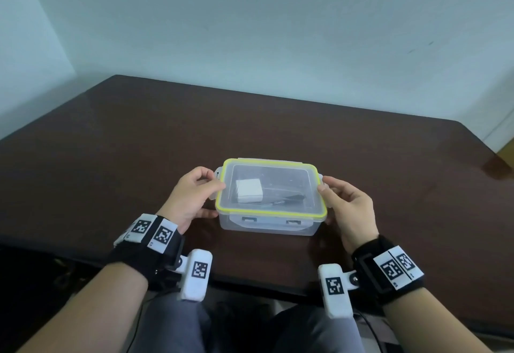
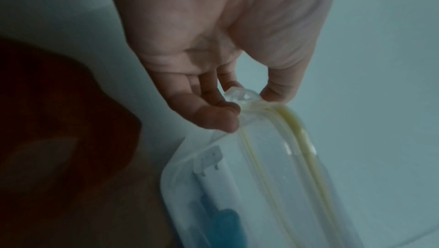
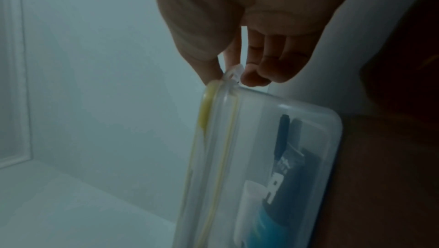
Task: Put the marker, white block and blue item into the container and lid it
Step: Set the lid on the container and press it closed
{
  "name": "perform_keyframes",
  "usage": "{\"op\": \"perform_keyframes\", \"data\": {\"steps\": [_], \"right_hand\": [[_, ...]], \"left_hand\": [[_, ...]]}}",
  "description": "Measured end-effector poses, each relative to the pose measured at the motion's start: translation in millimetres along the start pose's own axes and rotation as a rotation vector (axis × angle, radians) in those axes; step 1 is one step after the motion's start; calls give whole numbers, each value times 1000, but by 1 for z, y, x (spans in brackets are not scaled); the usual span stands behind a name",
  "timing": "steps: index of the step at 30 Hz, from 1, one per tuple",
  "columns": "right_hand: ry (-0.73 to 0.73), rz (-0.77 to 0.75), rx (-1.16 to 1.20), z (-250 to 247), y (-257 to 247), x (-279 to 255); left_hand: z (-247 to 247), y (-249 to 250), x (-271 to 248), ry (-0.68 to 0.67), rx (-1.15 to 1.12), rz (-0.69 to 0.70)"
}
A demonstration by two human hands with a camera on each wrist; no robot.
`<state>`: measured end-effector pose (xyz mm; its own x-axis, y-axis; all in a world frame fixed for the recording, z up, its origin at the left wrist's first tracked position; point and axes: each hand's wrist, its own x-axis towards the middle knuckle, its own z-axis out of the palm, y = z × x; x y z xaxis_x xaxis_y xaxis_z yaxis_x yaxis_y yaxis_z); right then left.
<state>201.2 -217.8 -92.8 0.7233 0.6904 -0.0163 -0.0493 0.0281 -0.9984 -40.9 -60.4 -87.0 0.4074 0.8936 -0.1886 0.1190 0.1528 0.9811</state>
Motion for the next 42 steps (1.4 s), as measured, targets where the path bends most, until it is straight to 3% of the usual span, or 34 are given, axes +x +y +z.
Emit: {"op": "perform_keyframes", "data": {"steps": [7, 14, 21, 26, 32, 36, 42], "right_hand": [[16, -4, -64, 1, 3, -4], [5, -195, -487, -5, -4, 1], [-26, -153, -443, -11, -13, 4], [49, -130, -451, -11, -5, 0], [-10, -154, -556, -10, -12, -4], [-40, -184, -727, -8, -19, -3], [-57, -157, -773, -6, -21, 0]], "left_hand": [[1, -3, 0, 18, 131, 13], [-7, 4, 2, -82, 469, 56], [-9, 16, 3, -81, 668, 117], [-6, 19, 2, -28, 685, 150], [-8, 11, 7, -109, 596, 71], [-3, 15, 6, -140, 665, 73], [6, 15, 9, -182, 623, -26]]}}
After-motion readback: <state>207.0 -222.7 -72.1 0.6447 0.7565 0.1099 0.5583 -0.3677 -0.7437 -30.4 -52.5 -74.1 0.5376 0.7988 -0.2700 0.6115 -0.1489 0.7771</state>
